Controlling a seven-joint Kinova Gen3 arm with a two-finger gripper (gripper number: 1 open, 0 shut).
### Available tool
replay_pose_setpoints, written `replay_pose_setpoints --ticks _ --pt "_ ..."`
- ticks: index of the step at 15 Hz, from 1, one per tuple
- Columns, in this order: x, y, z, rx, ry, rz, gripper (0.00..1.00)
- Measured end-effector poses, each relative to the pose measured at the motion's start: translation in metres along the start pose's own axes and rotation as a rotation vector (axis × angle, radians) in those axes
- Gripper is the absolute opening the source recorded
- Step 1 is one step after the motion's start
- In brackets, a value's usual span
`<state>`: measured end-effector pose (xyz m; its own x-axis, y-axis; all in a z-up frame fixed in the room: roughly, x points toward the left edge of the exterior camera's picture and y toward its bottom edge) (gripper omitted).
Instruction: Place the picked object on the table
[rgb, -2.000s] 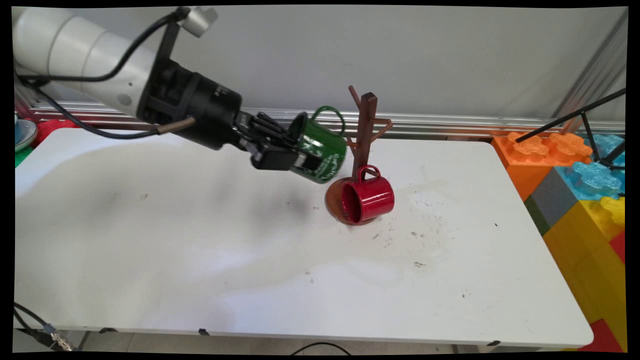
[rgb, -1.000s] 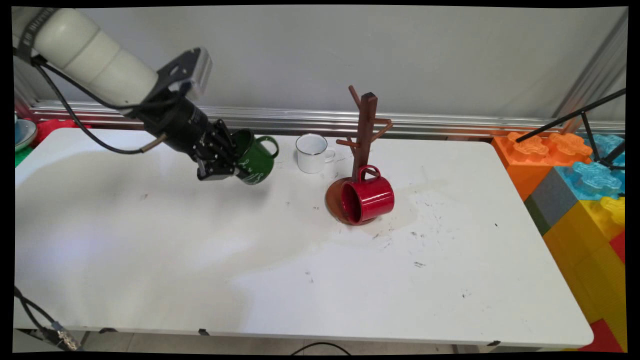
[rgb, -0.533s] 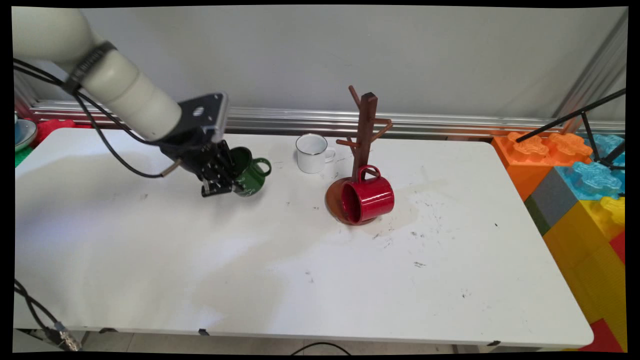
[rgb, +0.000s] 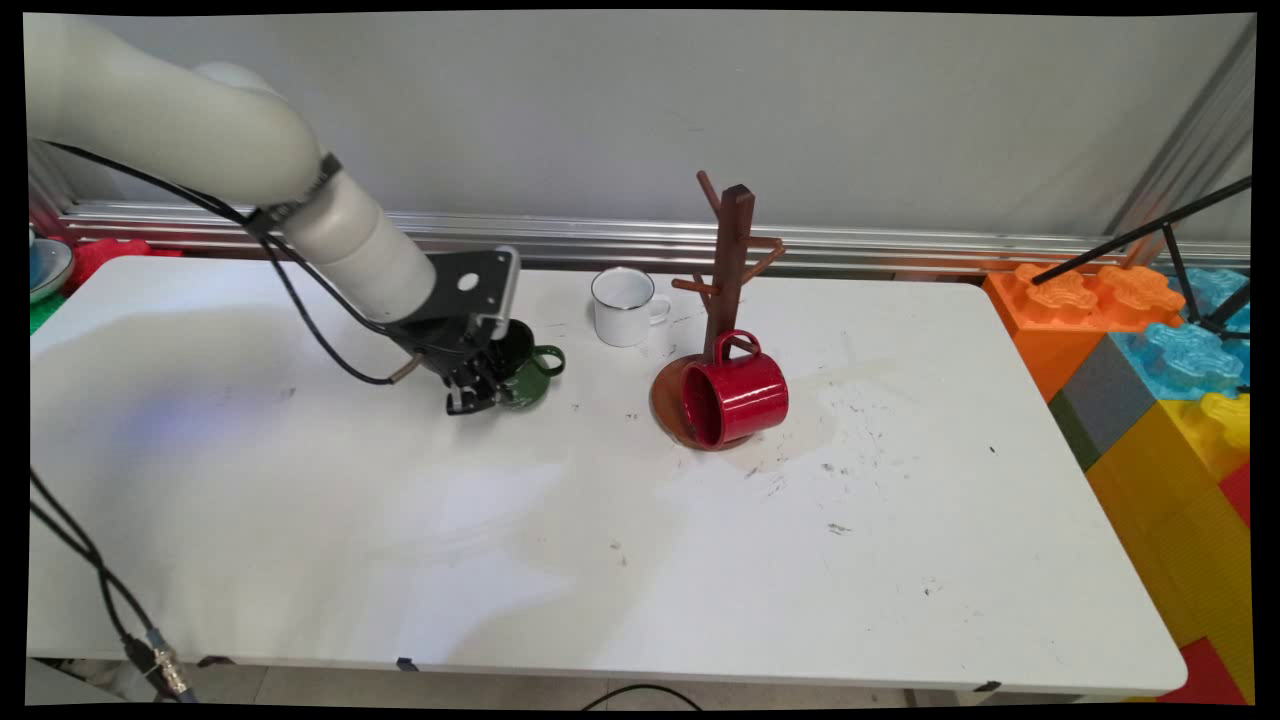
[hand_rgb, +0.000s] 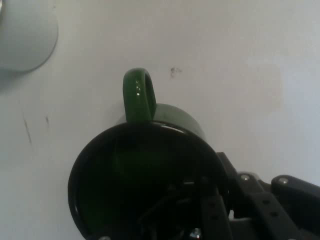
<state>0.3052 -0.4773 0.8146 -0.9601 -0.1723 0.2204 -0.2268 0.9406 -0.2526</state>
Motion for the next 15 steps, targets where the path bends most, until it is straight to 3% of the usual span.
replay_pose_setpoints --ticks 6,7,15 --pt "0.018 -0.004 0.024 0.008 -0.014 0.022 0.0" --pt "0.02 -0.004 0.027 0.009 -0.014 0.025 1.0" --pt "0.036 -0.005 0.032 0.007 0.017 0.043 1.0"
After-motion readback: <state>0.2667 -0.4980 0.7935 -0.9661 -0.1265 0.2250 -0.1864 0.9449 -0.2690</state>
